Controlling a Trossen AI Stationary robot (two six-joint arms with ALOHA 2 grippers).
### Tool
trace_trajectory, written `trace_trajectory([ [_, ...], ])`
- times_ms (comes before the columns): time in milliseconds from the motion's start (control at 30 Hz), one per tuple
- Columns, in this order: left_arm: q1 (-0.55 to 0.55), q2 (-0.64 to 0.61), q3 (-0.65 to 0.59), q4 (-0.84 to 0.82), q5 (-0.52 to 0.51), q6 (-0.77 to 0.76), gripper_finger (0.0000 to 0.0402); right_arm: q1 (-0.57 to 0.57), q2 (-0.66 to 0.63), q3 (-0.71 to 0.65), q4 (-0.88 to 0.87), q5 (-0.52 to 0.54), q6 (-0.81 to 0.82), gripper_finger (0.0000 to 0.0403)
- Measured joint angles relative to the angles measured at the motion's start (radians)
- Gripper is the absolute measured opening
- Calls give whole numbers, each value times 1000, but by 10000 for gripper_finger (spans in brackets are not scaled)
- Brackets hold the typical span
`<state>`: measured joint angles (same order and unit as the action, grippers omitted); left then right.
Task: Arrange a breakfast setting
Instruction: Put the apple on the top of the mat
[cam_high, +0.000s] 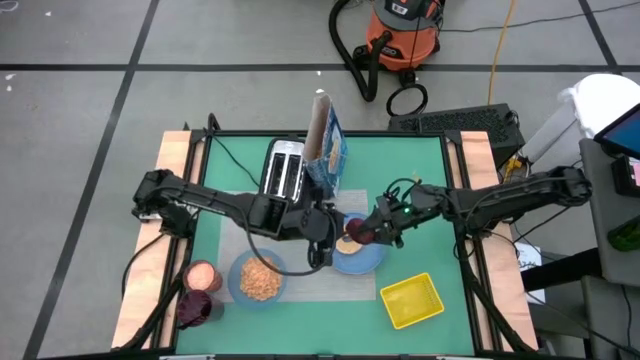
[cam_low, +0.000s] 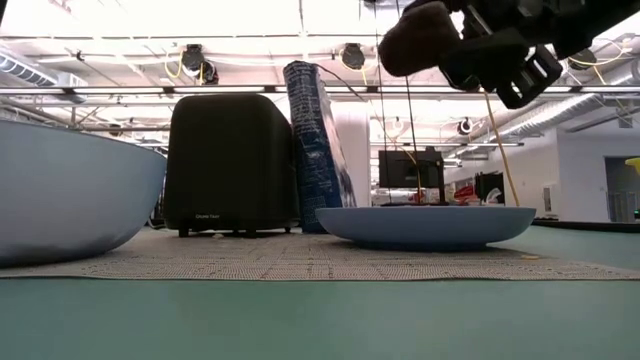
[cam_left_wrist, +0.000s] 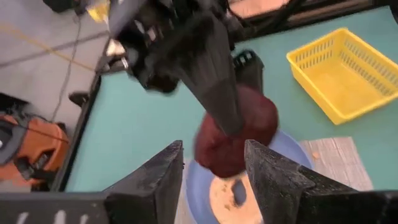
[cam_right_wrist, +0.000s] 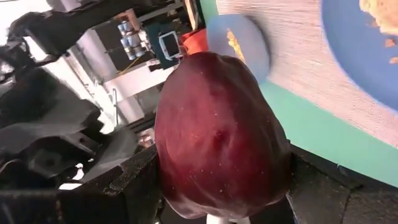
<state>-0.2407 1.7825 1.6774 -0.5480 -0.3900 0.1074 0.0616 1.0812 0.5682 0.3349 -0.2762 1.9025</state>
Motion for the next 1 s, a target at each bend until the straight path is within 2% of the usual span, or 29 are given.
trace_trajectory([
  [267,6,27,0,23,4,27,250,-4,27,0,50,-23,27,277],
  [367,6,34,1,31,53,29,270,-4,31,-1,51,-25,28,277],
  [833,10,84,0,43,98,77,276,-4,31,-1,95,-50,69,277],
  [1000,20,116,1,85,111,85,276,-4,31,-3,72,-88,47,277],
])
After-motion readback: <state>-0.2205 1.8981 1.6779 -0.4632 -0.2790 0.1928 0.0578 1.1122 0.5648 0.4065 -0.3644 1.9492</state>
